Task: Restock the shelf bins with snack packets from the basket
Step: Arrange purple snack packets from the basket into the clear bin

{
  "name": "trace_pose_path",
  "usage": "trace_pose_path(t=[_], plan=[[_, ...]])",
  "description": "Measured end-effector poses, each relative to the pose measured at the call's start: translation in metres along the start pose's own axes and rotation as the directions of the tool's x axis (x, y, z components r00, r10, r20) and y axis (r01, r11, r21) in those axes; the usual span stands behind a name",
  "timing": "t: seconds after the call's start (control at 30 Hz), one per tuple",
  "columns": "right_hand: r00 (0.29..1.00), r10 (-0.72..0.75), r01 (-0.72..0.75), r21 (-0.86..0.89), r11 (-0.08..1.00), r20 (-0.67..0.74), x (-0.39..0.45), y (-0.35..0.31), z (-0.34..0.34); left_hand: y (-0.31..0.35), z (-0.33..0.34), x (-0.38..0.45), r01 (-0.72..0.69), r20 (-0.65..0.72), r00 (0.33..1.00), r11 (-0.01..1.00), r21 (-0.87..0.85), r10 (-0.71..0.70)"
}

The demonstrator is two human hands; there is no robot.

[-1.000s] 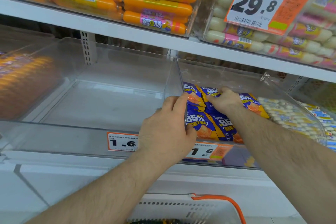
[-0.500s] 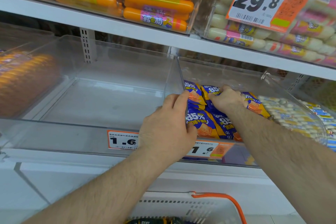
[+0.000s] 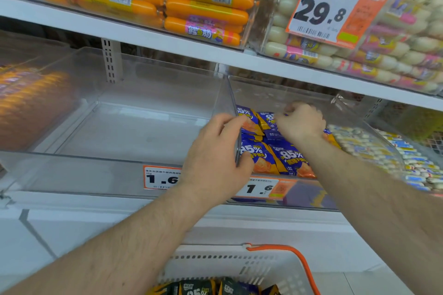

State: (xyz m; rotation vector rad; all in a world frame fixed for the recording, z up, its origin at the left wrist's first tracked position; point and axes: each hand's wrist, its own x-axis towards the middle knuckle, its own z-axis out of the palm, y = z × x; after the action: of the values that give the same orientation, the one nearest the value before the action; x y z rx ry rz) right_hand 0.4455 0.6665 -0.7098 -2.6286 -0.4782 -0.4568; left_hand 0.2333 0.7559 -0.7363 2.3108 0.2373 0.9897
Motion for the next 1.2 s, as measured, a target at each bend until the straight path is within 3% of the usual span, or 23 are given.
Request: trace_pose_path(t=[0.07, 0.13, 0.2, 0.27, 0.33, 0.37, 0.43, 0.47, 0.5, 0.53, 0.6, 0.63, 0.7, 0.83, 1.0, 1.1, 1.2], plan=[[0.947, -0.199, 0.242, 0.150, 0.959, -0.253, -0.034, -0.005, -0.009, 0.000, -0.009, -0.009, -0.246, -0.070, 0.967, 0.969, 0.021, 0.247], [0.789, -0.389, 0.519, 0.176, 0.837, -0.476, -0.079, -0.006, -0.016, -0.004, -0.019, -0.024, -0.373, 0.007, 0.928, 0.928, 0.015, 0.373], [0.655, -0.500, 0.685, 0.165, 0.710, -0.566, -0.131, -0.005, -0.016, -0.010, -0.030, -0.046, -0.346, 0.209, 0.921, 0.937, 0.047, 0.330], [0.636, -0.533, 0.737, 0.235, 0.633, -0.558, -0.180, -0.003, 0.000, -0.027, -0.038, -0.066, -0.236, 0.519, 0.849, 0.951, 0.201, 0.100], [0.726, -0.545, 0.686, 0.387, 0.616, -0.419, -0.226, -0.002, 0.032, -0.051, -0.043, -0.085, -0.167, 0.765, 0.612, 0.913, 0.372, -0.200], [0.778, -0.559, 0.625, 0.451, 0.637, -0.288, -0.249, -0.002, 0.052, -0.059, -0.046, -0.094, -0.157, 0.829, 0.472, 0.897, 0.413, -0.299], [0.822, -0.563, 0.452, 0.502, 0.737, 0.087, -0.289, -0.002, 0.091, -0.071, -0.050, -0.110, -0.165, 0.867, 0.304, 0.874, 0.457, -0.396], [0.787, -0.529, 0.332, 0.505, 0.797, 0.317, -0.306, -0.001, 0.109, -0.073, -0.052, -0.116, -0.172, 0.866, 0.260, 0.863, 0.476, -0.426], [0.699, -0.478, 0.218, 0.477, 0.851, 0.532, -0.321, -0.004, 0.121, -0.077, -0.053, -0.122, -0.179, 0.862, 0.233, 0.852, 0.493, -0.450], [0.574, -0.417, 0.139, 0.418, 0.898, 0.705, -0.335, -0.006, 0.134, -0.078, -0.055, -0.126, -0.186, 0.860, 0.226, 0.846, 0.499, -0.458], [0.349, -0.290, 0.050, 0.292, 0.955, 0.891, -0.359, -0.018, 0.153, -0.079, -0.057, -0.130, -0.183, 0.859, 0.229, 0.846, 0.500, -0.458], [0.268, -0.239, 0.008, 0.246, 0.969, 0.933, -0.369, -0.026, 0.160, -0.081, -0.057, -0.132, -0.172, 0.856, 0.233, 0.847, 0.503, -0.461], [0.203, -0.216, -0.073, 0.235, 0.969, 0.955, -0.386, -0.045, 0.174, -0.083, -0.056, -0.135, -0.154, 0.847, 0.226, 0.841, 0.518, -0.481], [0.241, -0.214, -0.154, 0.255, 0.955, 0.947, -0.409, -0.076, 0.189, -0.083, -0.057, -0.137, -0.121, 0.853, 0.209, 0.853, 0.508, -0.479], [0.321, -0.151, -0.095, 0.191, 0.977, 0.935, -0.422, -0.070, 0.201, -0.086, -0.058, -0.133, -0.091, 0.851, 0.246, 0.863, 0.498, -0.465], [0.396, -0.088, -0.201, 0.180, 0.963, 0.914, -0.406, -0.047, 0.196, -0.087, -0.058, -0.131, -0.080, 0.847, 0.238, 0.860, 0.504, -0.475], [0.418, -0.089, -0.295, 0.228, 0.928, 0.904, -0.366, -0.023, 0.170, -0.089, -0.057, -0.128, -0.052, 0.838, 0.228, 0.853, 0.519, -0.496]])
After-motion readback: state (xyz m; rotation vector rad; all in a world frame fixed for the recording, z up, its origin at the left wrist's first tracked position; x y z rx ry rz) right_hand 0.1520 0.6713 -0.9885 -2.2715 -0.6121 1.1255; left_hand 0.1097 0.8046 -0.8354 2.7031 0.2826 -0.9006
